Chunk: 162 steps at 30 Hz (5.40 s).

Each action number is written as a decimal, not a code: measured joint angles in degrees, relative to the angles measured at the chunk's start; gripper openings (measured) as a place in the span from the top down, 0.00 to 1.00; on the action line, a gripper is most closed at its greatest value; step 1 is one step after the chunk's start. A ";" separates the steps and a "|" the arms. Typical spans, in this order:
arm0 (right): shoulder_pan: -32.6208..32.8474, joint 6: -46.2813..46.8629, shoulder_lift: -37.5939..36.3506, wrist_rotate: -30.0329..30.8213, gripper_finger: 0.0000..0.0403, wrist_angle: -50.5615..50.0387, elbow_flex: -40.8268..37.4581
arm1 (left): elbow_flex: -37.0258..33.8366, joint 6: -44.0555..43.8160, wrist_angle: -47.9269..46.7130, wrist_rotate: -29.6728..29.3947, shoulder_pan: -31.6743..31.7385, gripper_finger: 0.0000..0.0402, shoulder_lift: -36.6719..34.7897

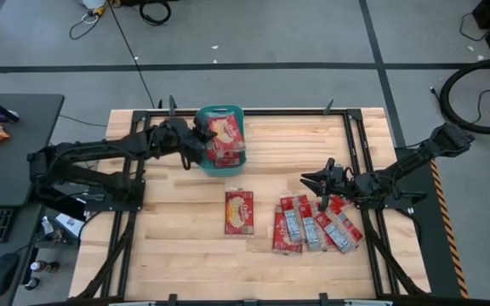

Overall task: Sort popcorn bags into baskets
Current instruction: Put the red popcorn bag into the green bin

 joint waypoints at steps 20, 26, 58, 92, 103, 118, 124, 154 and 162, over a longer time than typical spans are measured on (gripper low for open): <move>0.00 0.00 0.00 0.00 0.78 -0.02 0.00 | -1.87 0.38 -9.52 12.13 9.62 0.82 0.00; 0.00 -0.01 0.00 0.00 0.78 -0.02 0.00 | -1.87 0.75 -9.60 9.76 7.23 0.78 -0.54; 0.00 0.00 0.00 0.00 0.78 -0.02 0.00 | -1.83 -19.62 -6.10 -0.70 -30.98 0.73 18.21; 0.00 0.00 -0.02 0.00 0.78 -0.02 0.00 | -1.39 -5.39 10.01 -5.03 -34.69 0.88 38.90; 0.00 0.00 -0.02 0.00 0.78 -0.03 0.00 | -2.12 -1.06 9.79 -9.01 -36.40 0.99 29.96; 0.00 0.00 0.00 0.00 0.78 -0.02 0.00 | -1.92 1.14 14.09 -13.76 -32.48 1.00 5.27; 0.00 0.00 -0.02 -0.01 0.78 0.00 0.00 | -1.85 -3.04 11.52 -8.62 -19.74 1.00 0.84; 0.00 0.00 -0.01 0.00 0.78 -0.02 0.00 | -1.83 2.42 3.03 0.64 10.89 0.69 8.71; 0.00 0.00 -0.02 0.00 0.78 -0.02 0.00 | -1.74 -13.08 5.29 10.70 1.50 0.68 4.93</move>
